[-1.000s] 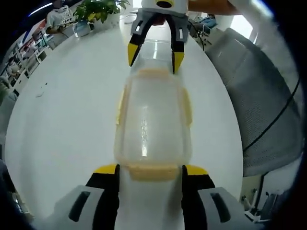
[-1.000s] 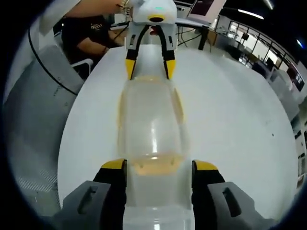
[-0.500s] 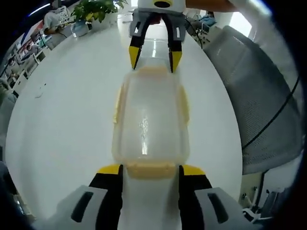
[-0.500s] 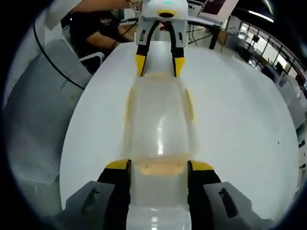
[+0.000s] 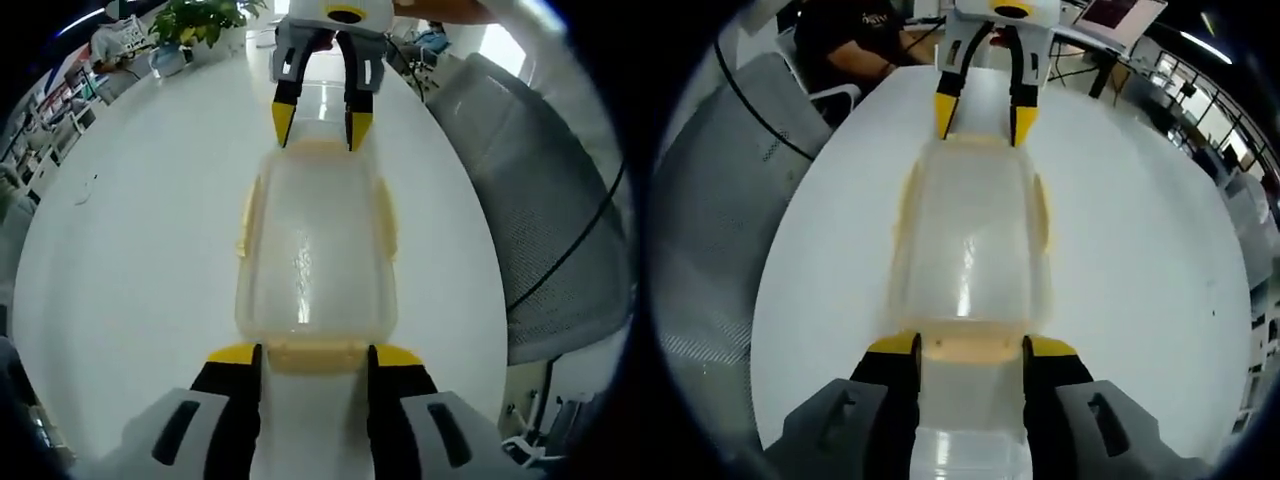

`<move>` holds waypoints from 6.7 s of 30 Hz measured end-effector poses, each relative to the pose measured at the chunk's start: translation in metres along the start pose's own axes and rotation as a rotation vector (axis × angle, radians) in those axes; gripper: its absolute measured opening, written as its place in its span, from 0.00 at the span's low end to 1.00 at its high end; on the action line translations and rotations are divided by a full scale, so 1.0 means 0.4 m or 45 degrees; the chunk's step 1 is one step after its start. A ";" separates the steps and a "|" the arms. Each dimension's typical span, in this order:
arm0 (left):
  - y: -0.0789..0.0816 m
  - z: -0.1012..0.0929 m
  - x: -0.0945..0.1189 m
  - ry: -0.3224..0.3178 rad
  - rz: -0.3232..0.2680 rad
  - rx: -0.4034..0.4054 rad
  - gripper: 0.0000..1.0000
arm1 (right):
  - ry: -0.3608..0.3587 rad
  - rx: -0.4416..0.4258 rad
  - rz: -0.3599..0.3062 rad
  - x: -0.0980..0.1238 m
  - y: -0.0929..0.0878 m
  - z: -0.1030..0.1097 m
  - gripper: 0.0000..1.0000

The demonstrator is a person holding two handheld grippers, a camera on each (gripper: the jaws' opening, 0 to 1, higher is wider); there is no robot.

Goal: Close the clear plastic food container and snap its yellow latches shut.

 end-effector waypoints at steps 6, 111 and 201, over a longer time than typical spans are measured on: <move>0.003 -0.004 -0.001 0.009 0.008 0.013 0.36 | 0.004 0.006 0.009 0.000 0.000 -0.005 0.37; 0.272 -0.071 0.033 0.078 0.088 -0.032 0.33 | -0.041 0.064 -0.086 0.264 -0.039 0.019 0.35; 0.587 -0.055 -0.240 -0.050 0.144 -0.180 0.34 | -0.040 -0.079 0.019 0.486 -0.384 0.074 0.36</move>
Point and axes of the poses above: the point that each gripper's makers call its tool centre point, and the gripper's own axes: x roughly backward along the fingers, z roughly to its left, y roughly out of its top, the point moved 8 cm from there along x, roughly backward along the fingers, and after that the axes turned 11 degrees about -z, right-handed, at the moved point
